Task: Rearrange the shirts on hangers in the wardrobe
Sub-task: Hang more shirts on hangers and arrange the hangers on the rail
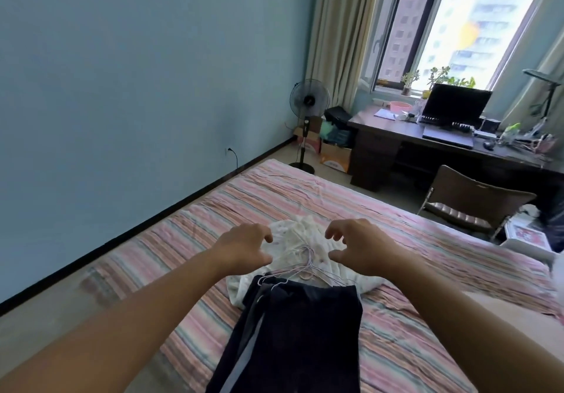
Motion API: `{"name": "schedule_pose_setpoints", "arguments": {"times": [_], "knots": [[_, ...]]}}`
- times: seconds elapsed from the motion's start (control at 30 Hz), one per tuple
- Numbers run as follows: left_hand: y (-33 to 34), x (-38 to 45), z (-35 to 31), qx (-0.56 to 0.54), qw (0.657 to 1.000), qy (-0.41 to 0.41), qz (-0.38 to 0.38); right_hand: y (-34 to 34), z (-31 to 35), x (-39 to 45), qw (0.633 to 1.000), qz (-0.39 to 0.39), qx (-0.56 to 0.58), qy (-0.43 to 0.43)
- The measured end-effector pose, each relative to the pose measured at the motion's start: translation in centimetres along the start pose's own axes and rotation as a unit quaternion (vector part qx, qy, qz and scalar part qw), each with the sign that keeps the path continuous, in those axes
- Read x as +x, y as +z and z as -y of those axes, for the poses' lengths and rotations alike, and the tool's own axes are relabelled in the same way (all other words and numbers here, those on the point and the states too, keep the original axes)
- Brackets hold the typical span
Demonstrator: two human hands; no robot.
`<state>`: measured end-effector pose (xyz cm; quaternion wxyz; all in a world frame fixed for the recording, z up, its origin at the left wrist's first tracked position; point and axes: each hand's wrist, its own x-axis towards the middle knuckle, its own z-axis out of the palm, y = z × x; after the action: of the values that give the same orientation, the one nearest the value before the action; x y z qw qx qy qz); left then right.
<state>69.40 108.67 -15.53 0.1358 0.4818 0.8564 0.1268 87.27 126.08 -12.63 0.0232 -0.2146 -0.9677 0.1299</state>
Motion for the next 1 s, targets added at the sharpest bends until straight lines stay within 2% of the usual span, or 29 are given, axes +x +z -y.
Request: {"name": "schedule_pose_setpoints", "arguments": {"times": [0.4, 0.73, 1.0], "knots": [[9.7, 15.0, 1.7, -0.022, 0.996, -0.054, 0.07, 7.3, -14.2, 8.9, 0.995, 0.052, 0.006, 0.089], [21.3, 26.5, 5.6, -0.049, 0.987, -0.107, 0.11, 18.3, -25.6, 16.6, 0.984, 0.083, 0.031, 0.157], [32.1, 31.8, 10.9, -0.044, 0.975, -0.152, 0.156, 29.5, -32.2, 22.0, 0.966, 0.122, 0.087, 0.209]]}}
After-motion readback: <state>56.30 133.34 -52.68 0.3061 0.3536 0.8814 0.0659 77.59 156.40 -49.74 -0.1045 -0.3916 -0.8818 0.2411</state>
